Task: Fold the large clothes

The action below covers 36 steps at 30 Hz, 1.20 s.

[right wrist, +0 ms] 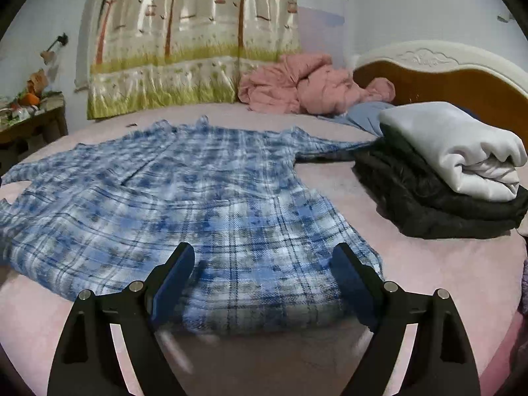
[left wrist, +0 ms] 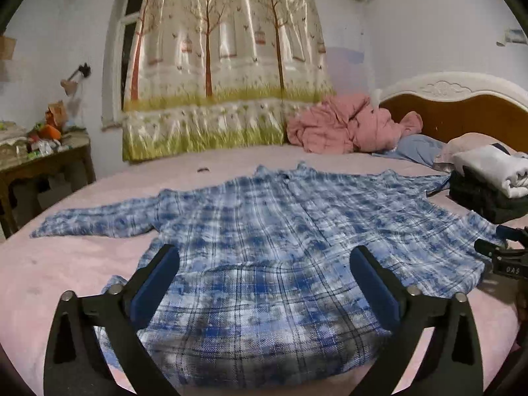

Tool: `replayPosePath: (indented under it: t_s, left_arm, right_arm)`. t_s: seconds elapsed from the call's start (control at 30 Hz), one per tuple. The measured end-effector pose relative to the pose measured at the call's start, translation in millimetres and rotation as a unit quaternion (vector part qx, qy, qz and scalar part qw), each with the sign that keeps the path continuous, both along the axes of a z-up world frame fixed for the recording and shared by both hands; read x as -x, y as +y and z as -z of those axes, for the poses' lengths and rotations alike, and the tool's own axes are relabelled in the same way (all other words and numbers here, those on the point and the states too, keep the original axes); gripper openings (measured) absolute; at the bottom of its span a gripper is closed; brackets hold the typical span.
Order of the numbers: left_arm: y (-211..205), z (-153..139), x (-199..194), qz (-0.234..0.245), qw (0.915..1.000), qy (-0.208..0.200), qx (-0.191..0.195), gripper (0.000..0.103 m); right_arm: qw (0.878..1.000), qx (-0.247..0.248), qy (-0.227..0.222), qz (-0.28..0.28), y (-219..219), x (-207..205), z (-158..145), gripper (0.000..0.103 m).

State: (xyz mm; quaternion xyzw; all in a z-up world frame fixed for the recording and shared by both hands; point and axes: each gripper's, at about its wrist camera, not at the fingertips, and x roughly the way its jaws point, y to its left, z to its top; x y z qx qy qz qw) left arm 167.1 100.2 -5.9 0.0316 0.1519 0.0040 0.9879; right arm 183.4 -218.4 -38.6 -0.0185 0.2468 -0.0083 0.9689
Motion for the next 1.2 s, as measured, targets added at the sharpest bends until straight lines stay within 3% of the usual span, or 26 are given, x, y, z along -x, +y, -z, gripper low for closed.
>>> replayPosePath:
  t_s: [0.23,0.47,0.6,0.77,0.97,1.07,1.17,1.2]
  left_arm:
    - [-5,8,-9,-0.03,0.9992,0.014,-0.023,0.103]
    - [2,6,0,-0.064,0.9978,-0.011,-0.013,0.103]
    - [4,5,3,-0.057,0.9981,-0.018,-0.009,0.103]
    - [-5,9,-2,-0.061,0.9976,-0.006,-0.031,0.103]
    - [-6,9,2,-0.059,0.9976,-0.018,-0.03,0.103]
    - [-3,5,8,-0.058,0.9977,-0.028,-0.021,0.103]
    - [-1,0,19,-0.033,0.999,-0.022,-0.022,0.103]
    - [-1,-1,22,-0.024,0.9993,-0.013,-0.027,0.103]
  right_arm:
    - [0.999,0.015,0.024,0.022,4,-10,-3,0.087]
    - [0.998,-0.046,0.0,-0.032,25,-16,-100,0.088]
    - [0.998,-0.023,-0.018,-0.057,53,-27,-136,0.088]
    - [0.998,-0.001,-0.034,-0.056,70,-45,-166,0.088]
    - [0.997,0.031,-0.047,-0.046,70,-43,-173,0.088]
    - [0.997,0.022,-0.053,-0.047,70,-36,-170,0.088]
    - [0.996,0.018,-0.052,-0.065,69,-16,-145,0.103]
    - [0.996,0.023,-0.048,-0.069,68,-10,-132,0.103]
